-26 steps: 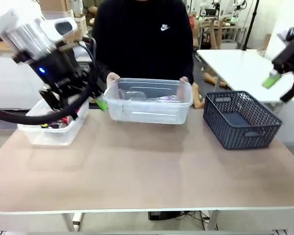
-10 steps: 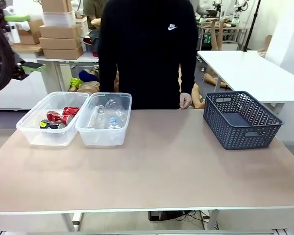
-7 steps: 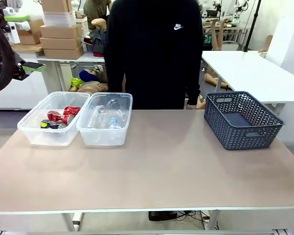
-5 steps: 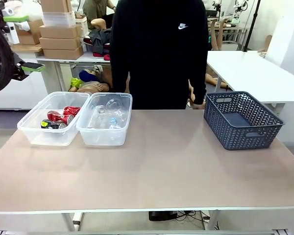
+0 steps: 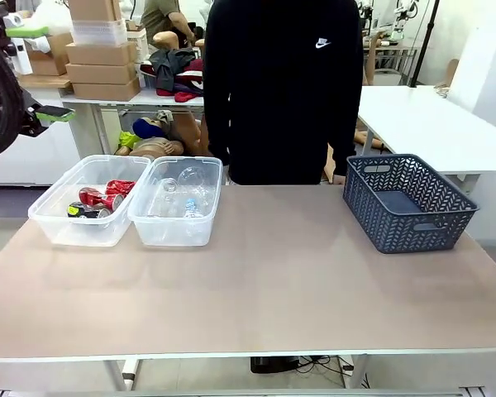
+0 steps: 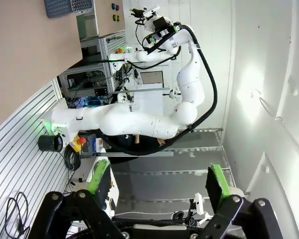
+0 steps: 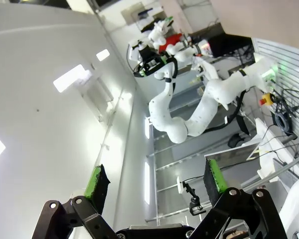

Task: Sort the waste into each basket.
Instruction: Release the Organizing box you were holding.

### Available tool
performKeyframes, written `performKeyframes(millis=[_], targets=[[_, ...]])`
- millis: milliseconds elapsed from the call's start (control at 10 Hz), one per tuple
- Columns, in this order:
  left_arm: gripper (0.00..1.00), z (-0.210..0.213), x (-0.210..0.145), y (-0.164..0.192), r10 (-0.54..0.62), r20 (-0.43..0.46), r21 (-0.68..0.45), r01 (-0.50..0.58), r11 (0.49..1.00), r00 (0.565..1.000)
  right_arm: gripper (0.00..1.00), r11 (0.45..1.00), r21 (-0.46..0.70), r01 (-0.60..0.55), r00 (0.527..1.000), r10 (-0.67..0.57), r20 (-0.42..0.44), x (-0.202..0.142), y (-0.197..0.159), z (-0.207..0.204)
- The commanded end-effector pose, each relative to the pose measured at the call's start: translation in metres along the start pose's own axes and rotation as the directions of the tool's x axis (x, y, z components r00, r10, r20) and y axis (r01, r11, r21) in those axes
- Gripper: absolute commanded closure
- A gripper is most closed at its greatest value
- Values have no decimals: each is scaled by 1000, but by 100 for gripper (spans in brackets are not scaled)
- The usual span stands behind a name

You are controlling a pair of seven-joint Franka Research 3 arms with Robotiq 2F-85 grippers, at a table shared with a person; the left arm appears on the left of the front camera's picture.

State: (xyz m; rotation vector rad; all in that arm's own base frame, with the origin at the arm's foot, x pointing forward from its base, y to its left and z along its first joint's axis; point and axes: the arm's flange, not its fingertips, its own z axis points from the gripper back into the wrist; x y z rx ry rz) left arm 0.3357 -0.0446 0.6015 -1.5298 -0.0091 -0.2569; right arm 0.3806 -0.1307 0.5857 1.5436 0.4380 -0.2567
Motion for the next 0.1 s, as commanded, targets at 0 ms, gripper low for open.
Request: performKeyframes(millis=[0], targets=[[0, 1, -1, 1, -16, -15, 0, 16, 1000, 1000, 0, 1000, -3, -25, 1000, 25, -9, -1, 2, 7]])
